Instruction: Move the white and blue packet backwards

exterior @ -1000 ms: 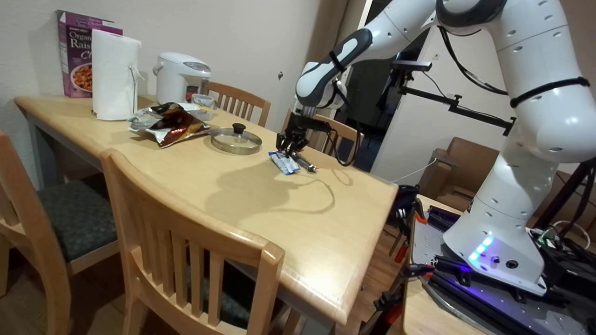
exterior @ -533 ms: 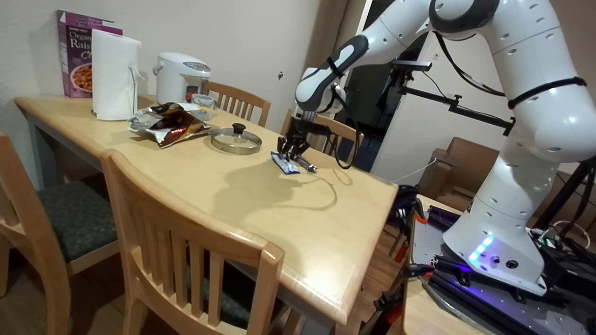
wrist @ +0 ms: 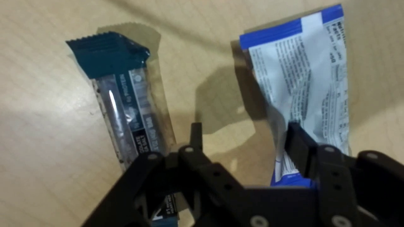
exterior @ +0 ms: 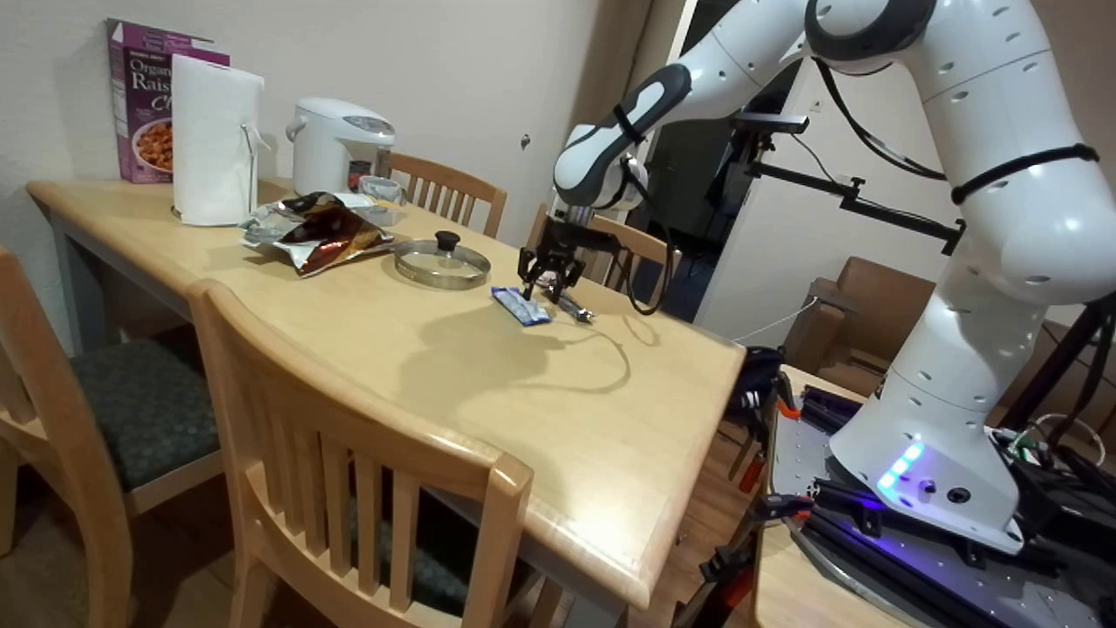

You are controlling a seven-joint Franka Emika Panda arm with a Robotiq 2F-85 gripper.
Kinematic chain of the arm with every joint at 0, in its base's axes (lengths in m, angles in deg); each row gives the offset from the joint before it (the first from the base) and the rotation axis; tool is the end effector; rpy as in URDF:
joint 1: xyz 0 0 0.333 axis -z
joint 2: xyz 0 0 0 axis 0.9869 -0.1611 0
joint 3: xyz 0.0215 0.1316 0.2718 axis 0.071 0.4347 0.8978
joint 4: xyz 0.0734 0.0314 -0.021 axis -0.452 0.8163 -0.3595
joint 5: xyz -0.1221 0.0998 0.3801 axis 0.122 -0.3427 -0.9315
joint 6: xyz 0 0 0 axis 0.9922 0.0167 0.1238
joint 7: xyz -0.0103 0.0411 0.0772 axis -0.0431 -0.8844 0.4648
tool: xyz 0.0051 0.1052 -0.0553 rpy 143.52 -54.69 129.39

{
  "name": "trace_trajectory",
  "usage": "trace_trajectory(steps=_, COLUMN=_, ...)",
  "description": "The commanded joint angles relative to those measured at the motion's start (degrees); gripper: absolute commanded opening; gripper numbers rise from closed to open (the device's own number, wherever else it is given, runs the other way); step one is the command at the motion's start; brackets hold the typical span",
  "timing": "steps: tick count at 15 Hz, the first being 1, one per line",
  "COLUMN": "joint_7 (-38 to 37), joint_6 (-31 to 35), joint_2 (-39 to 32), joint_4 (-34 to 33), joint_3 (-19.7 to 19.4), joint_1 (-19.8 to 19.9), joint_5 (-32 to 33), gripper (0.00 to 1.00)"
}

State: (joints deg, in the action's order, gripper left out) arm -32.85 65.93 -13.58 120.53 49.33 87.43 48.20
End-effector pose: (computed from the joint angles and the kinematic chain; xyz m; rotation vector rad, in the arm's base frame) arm 0.6161 -0.1352 0.0992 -2.8928 1.0537 -0.0155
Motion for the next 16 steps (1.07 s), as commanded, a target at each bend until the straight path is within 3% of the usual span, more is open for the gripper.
trace_trajectory(steps=1, joint_7=0.93, joint_6=0.47, joint_2=4.12, joint_4=2.92, joint_3=-0.63, joint_1=-0.64, joint_5=0.29, gripper=0.99)
trace_trajectory(steps=10, joint_7=0.91, joint_6=2.08, joint_2=13.9, joint_4=9.88, joint_3=-1.53, joint_1=-2.64, joint_5=1.46, gripper=1.0)
trace_trajectory(steps=16, joint_7=0.2, joint_6=5.45, joint_2=23.01, joint_4=18.53, joint_3=-3.02, joint_1=-7.06, joint_5=10.18, gripper=1.0)
